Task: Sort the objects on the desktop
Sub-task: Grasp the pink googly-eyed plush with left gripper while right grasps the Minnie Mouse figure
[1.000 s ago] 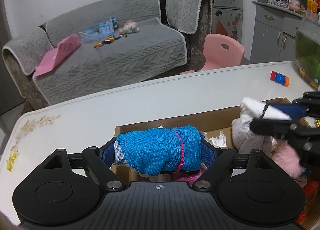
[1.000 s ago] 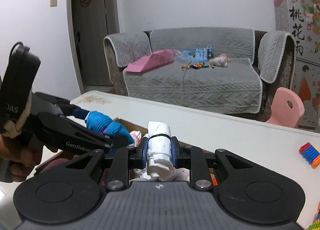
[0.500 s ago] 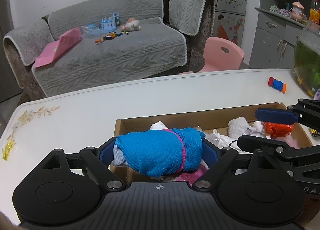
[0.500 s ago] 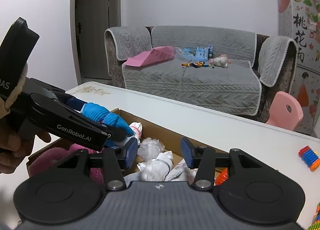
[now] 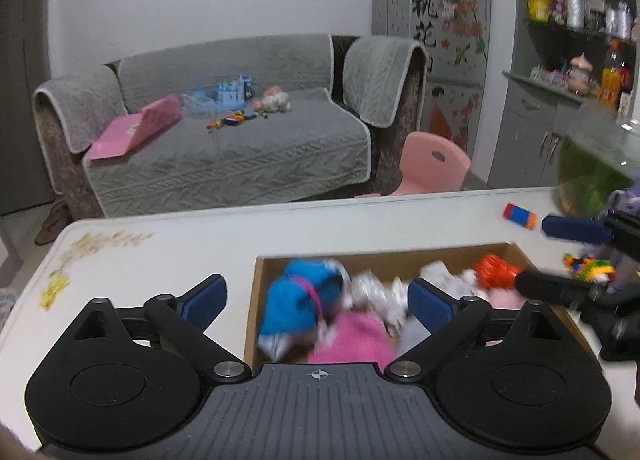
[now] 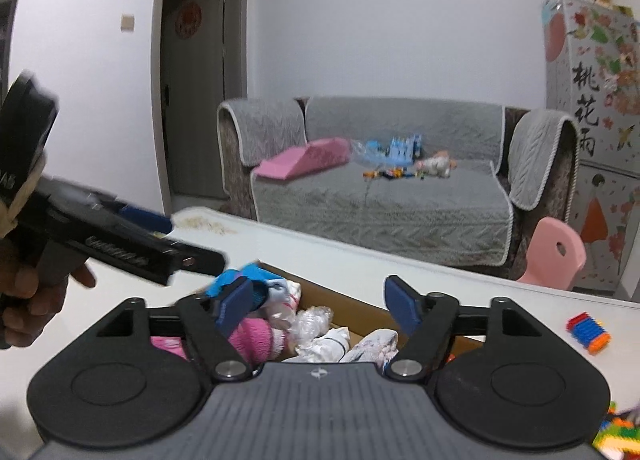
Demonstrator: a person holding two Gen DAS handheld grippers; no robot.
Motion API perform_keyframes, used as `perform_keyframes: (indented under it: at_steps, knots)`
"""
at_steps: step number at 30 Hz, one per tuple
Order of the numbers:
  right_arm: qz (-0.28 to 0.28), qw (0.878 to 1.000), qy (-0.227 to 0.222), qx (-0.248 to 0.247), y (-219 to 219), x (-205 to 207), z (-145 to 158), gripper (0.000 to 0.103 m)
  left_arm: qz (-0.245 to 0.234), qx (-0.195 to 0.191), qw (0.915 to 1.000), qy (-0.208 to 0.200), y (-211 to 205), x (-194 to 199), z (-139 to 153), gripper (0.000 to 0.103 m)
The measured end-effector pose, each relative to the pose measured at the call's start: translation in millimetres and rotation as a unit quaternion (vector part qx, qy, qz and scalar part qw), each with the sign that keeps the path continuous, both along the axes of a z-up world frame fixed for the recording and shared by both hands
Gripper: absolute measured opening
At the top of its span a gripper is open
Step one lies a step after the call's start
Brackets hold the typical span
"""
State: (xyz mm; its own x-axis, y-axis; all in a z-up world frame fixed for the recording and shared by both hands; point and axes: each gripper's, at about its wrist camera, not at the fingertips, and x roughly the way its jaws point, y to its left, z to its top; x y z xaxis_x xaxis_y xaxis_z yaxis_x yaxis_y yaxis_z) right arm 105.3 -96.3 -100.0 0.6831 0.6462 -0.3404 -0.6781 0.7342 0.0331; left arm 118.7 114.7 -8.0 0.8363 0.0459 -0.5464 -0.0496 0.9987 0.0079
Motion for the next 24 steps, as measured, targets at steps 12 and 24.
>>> perform_keyframes:
  at_steps: [12,24]
  knots:
    - [-0.042,0.998,0.028,0.036,-32.9,-115.2,-49.7,0.089,-0.011,0.014,0.9987,0.048,-37.1,-112.5,-67.9,0.102]
    - [-0.092,0.994,0.057,0.025,-46.3,-111.1,-66.0,0.089,-0.041,0.032,0.9970,0.058,-80.4,-93.3,-99.4,0.102]
